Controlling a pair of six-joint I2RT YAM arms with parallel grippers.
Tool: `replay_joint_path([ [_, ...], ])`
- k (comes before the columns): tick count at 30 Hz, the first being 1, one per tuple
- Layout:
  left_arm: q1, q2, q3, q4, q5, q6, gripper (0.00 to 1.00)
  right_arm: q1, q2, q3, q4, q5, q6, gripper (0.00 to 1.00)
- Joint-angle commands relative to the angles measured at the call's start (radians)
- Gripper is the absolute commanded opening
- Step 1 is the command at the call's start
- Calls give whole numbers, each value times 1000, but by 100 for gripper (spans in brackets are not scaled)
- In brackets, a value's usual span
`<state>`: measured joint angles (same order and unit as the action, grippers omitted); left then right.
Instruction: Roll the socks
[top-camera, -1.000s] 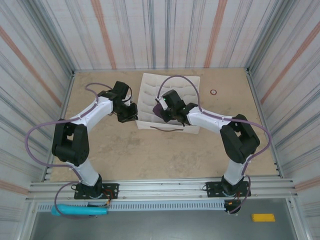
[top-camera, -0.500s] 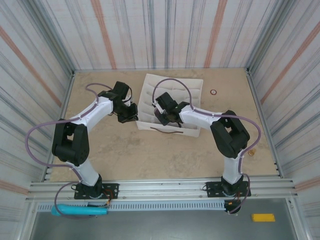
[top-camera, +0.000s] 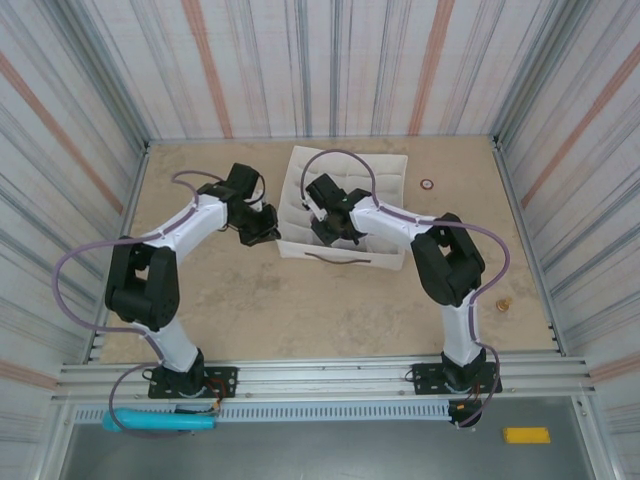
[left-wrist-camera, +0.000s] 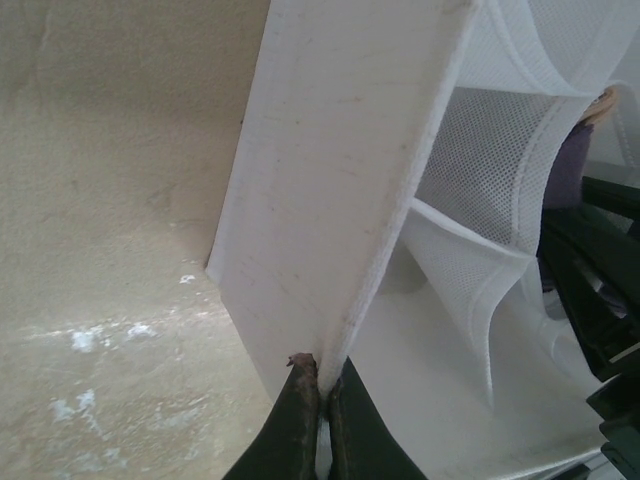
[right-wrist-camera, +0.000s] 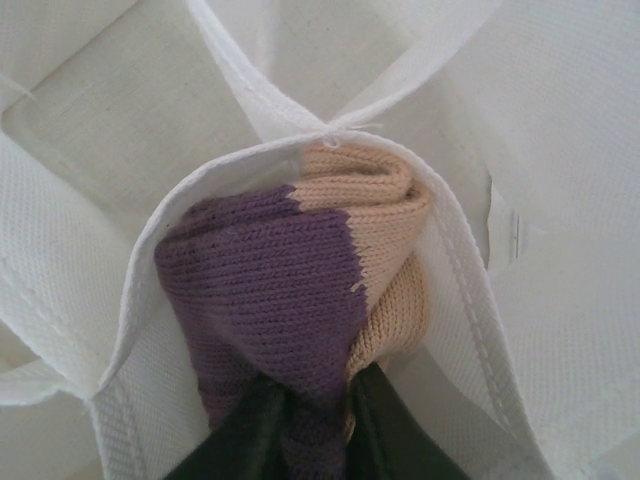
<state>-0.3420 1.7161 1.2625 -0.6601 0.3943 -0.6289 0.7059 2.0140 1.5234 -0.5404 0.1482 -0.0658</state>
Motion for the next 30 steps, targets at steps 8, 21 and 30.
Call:
replay_joint_path([
  [8, -39, 78, 55, 63, 14, -92, 25, -45, -111, 55, -80, -71, 5, 65],
  [21, -53, -83, 180, -130, -167, 69, 99, -62, -360, -50, 21, 93, 40, 99],
  [30, 51, -325, 35, 23, -251, 311, 99, -205, -590, -237, 7, 200, 186, 99],
])
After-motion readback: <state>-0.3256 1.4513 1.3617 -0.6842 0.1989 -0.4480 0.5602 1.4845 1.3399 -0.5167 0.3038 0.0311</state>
